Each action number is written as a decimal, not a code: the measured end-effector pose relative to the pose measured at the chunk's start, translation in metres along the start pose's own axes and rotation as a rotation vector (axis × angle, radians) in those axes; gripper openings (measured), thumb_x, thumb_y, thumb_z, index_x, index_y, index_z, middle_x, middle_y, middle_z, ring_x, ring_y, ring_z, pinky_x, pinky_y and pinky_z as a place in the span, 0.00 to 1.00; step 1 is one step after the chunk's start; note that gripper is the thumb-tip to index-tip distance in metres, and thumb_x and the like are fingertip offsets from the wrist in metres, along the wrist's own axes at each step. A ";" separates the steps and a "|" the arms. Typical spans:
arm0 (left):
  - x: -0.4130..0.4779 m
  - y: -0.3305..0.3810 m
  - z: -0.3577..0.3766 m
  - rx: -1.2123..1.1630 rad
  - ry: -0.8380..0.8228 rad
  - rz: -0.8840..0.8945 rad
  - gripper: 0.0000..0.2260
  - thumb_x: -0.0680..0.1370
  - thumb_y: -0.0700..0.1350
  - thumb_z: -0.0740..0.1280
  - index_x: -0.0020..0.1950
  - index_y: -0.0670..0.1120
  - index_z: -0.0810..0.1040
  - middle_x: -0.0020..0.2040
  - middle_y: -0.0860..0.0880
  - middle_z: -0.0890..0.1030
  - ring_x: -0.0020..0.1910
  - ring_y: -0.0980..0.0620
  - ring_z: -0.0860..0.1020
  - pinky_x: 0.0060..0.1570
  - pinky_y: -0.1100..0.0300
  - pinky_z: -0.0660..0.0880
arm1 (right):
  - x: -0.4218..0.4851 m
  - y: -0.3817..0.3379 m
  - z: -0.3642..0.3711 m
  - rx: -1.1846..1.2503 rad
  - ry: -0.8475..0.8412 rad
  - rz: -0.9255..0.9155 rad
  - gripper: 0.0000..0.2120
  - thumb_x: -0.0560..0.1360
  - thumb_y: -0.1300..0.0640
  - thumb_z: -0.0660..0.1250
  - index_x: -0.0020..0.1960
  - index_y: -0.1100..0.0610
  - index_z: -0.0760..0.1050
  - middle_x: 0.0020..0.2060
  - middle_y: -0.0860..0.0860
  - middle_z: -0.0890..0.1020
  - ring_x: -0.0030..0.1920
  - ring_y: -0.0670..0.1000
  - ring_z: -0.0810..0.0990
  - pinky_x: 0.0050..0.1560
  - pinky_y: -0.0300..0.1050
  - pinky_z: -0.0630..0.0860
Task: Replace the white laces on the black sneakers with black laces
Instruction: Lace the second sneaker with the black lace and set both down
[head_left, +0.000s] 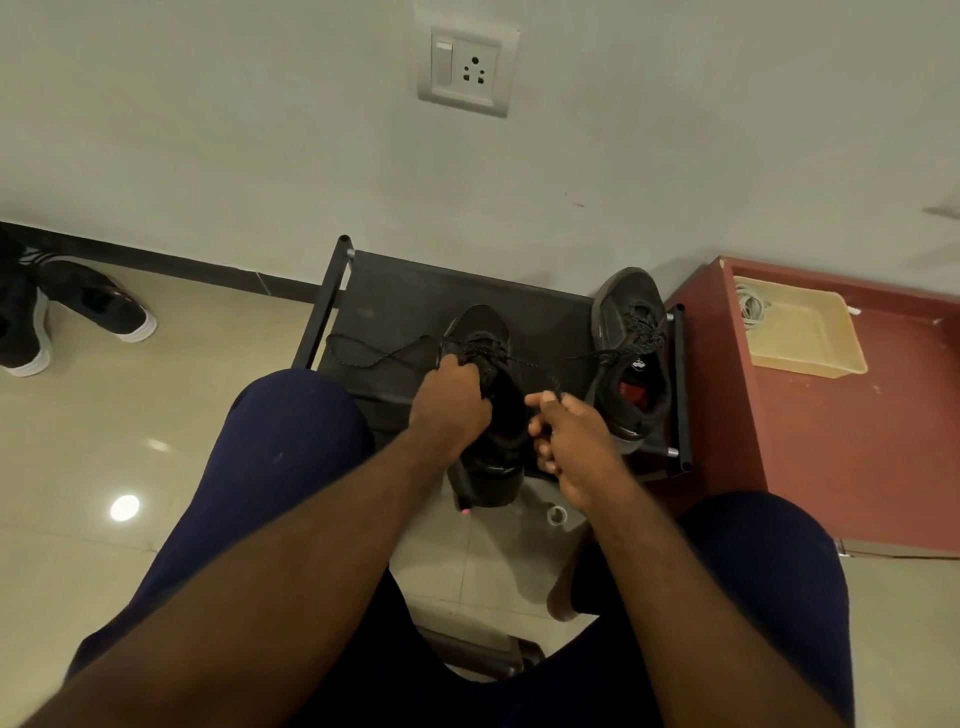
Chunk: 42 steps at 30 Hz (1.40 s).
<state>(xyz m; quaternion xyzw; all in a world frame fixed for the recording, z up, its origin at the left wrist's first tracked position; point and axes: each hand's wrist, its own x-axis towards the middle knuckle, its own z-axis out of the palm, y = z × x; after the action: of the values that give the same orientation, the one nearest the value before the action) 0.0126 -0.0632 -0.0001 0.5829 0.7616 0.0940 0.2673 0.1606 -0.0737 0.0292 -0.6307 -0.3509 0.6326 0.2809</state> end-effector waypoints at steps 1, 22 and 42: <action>-0.001 -0.001 -0.002 -0.016 0.010 0.016 0.12 0.78 0.46 0.67 0.59 0.43 0.76 0.60 0.43 0.73 0.55 0.42 0.76 0.57 0.50 0.76 | 0.000 -0.002 -0.001 -0.005 -0.023 0.018 0.09 0.85 0.60 0.56 0.56 0.57 0.75 0.35 0.52 0.75 0.26 0.44 0.65 0.23 0.37 0.60; -0.029 -0.015 0.002 -0.103 -0.071 0.093 0.28 0.78 0.51 0.64 0.77 0.48 0.64 0.65 0.43 0.72 0.60 0.44 0.74 0.59 0.53 0.73 | 0.055 -0.044 0.033 -0.006 0.050 -0.167 0.04 0.83 0.65 0.60 0.53 0.61 0.73 0.48 0.58 0.83 0.43 0.53 0.82 0.42 0.42 0.81; -0.021 -0.028 -0.002 -0.243 -0.256 0.025 0.36 0.68 0.46 0.78 0.73 0.52 0.67 0.65 0.45 0.70 0.63 0.43 0.71 0.62 0.52 0.72 | 0.072 -0.017 0.054 -0.736 0.173 -0.389 0.02 0.73 0.60 0.75 0.43 0.56 0.82 0.46 0.52 0.85 0.48 0.50 0.82 0.51 0.43 0.78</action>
<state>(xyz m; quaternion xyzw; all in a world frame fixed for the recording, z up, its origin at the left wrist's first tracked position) -0.0079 -0.0912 -0.0045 0.5629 0.6971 0.1135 0.4294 0.1022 -0.0108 -0.0027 -0.6617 -0.6408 0.3454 0.1794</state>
